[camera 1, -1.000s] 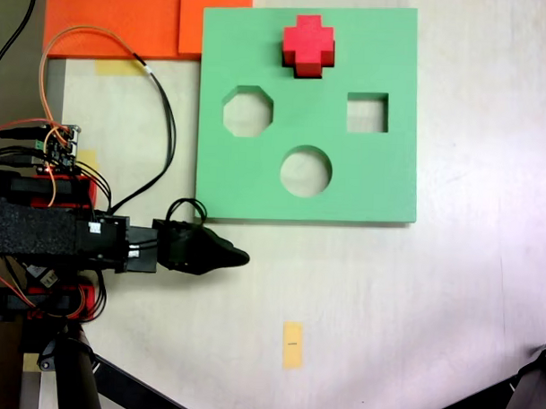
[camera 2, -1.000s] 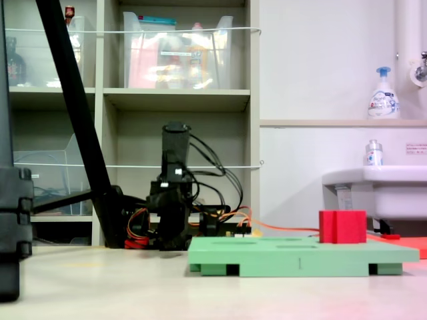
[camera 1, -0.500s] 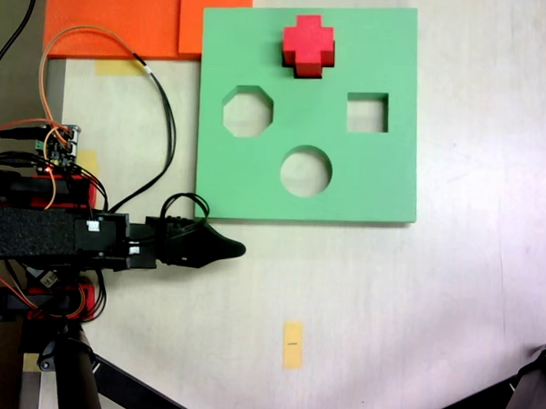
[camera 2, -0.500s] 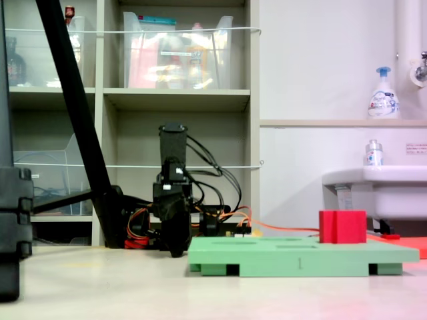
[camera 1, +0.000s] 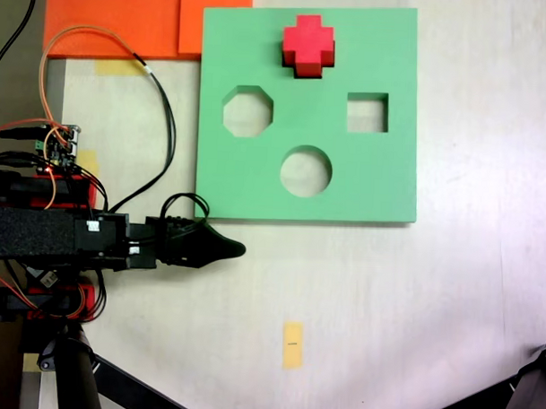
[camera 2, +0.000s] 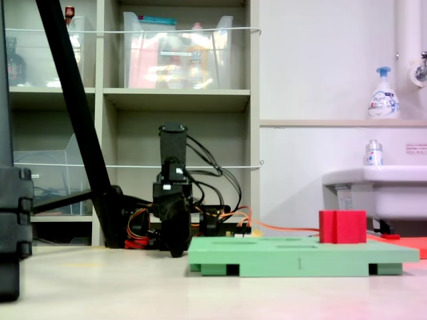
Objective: Put the cross columnar block into the corresponding hole
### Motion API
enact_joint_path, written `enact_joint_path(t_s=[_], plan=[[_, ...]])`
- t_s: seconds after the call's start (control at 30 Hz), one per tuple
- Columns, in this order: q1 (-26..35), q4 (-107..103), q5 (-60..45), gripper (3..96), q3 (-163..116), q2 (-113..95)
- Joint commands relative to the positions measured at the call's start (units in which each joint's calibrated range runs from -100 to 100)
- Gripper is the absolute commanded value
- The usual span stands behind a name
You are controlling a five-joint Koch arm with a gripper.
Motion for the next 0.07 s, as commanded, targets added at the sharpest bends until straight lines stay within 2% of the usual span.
enact_joint_path(t_s=[0.03, 0.07], plan=[[0.2, -6.1, -0.2, 49.4, -0.7, -0.5], [0.2, -6.0, -0.2, 49.4, -0.7, -0.5]])
